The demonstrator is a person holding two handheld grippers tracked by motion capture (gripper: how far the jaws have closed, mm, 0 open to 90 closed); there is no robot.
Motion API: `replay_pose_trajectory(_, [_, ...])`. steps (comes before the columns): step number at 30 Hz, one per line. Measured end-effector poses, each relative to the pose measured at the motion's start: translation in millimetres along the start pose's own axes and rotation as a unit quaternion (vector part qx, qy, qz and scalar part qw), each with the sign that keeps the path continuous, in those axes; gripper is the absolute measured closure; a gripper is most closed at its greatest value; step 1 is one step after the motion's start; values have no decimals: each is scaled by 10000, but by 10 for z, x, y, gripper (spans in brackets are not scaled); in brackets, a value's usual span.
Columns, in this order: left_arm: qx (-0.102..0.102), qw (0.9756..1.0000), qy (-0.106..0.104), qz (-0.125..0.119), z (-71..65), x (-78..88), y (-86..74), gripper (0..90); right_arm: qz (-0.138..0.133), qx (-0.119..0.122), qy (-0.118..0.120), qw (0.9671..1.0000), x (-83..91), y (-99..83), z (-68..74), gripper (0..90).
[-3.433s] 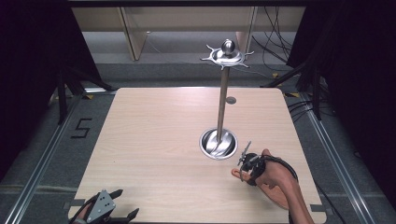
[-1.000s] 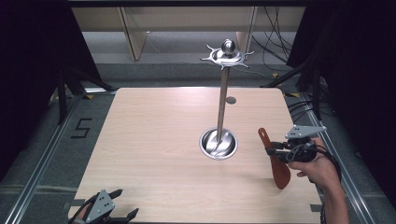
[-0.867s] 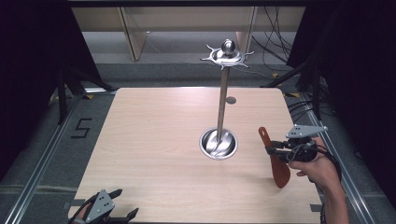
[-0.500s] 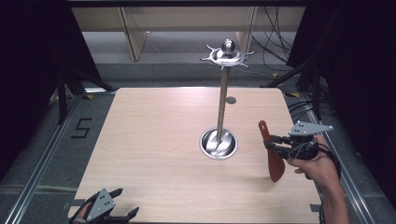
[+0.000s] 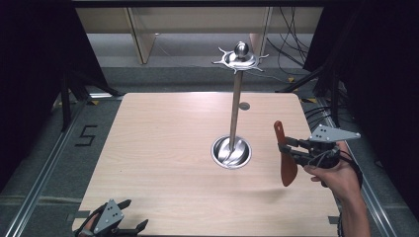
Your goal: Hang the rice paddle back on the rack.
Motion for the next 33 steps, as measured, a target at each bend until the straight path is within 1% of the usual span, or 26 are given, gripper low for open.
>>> replay_pose_trajectory(1, [84,10000,12,20,0,2,-11,161,42,3,21,10000,2,11,-1,670])
replay_pose_trajectory(3, [45,10000,41,72,14,20,-13,161,-27,-61,-18,10000,-8,27,13,670])
replay_pose_trajectory(4, [41,10000,29,-38,14,17,-3,161,-75,-63,-8,10000,-16,51,27,670])
replay_pose_trajectory(7, [14,10000,39,-31,14,16,7,161,-169,-23,-50,9998,-30,74,27,670])
replay_pose_trajectory(8, [179,9998,-14,-67,-14,9,16,161,-100,-14,6,9999,-15,86,20,670])
replay_pose_trajectory(9, [179,9998,-14,-67,-14,9,16,161,-100,-14,6,9999,-15,86,20,670])
replay_pose_trajectory(10, [1,10000,21,8,2,1,11,161,-176,-19,-18,9998,-17,107,3,670])
replay_pose_trajectory(11, [1,10000,21,8,2,1,11,161,-176,-19,-18,9998,-17,107,3,670])
replay_pose_trajectory(12, [-104,9999,-2,73,7,2,10,161,-347,-34,-93,9993,-30,133,2,670])
replay_pose_trajectory(14, [-71,10000,0,15,-3,-9,12,161,-316,-121,-41,9994,-16,151,22,670])
replay_pose_trajectory(15, [-71,10000,0,15,-3,-9,12,161,-289,-60,-25,9996,-4,163,11,670])
replay_pose_trajectory(16, [23,10000,-26,68,-15,-5,-9,161,-372,-123,-68,9992,0,187,20,670])
replay_pose_trajectory(17, [11,10000,-3,73,-12,-2,-14,161,-383,-83,-57,9992,10,205,16,670])
replay_pose_trajectory(18, [93,9999,-40,-15,-25,-2,-9,161,-468,-80,-73,9988,18,230,20,670])
replay_pose_trajectory(19, [-9,10000,0,52,-6,13,-9,161,-488,-53,-63,9988,32,255,18,670])
replay_pose_trajectory(20, [-30,10000,10,13,-6,16,-2,161,-465,-151,-31,9988,56,273,41,670])
replay_pose_trajectory(22, [25,9999,-33,-100,-21,6,8,161,-655,-26,-93,9978,68,332,37,670])
replay_pose_trajectory(24, [13,10000,-36,-41,-20,7,0,161,-743,-19,-97,9972,71,367,50,670])
replay_pose_trajectory(25, [44,10000,-59,8,-23,11,0,161,-772,-10,-91,9970,73,382,53,670])
replay_pose_trajectory(26, [44,10000,-59,8,-23,11,0,161,-697,-72,-21,9975,80,397,75,670])
replay_pose_trajectory(27, [-50,10000,-35,-30,-11,9,6,161,-758,69,-48,9971,75,422,59,670])
replay_pose_trajectory(28, [-40,10000,-16,-57,-12,8,7,161,-758,69,-48,9971,75,422,59,670])
replay_pose_trajectory(29, [121,9999,-46,-53,-34,6,-1,161,-837,114,-73,9964,62,465,66,671])
replay_pose_trajectory(31, [103,9999,-48,-41,-32,8,-5,161,-830,71,-30,9965,53,499,91,670])
replay_pose_trajectory(32, [29,10000,-17,-5,-18,14,-7,161,-886,89,-20,9960,42,522,102,670])
replay_pose_trajectory(33, [-13,10000,-28,-43,-13,15,-1,161,-893,30,77,9960,32,543,124,670])
Point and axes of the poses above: each handheld gripper's, and its own axes: x roughly backward along the jaws, y roughly out of its top, z roughly to its left, the point moved 4 cm from there along -x, roughly forward along the jaws, and after that the axes turned 4 degrees about z, right-handed, at the moved point
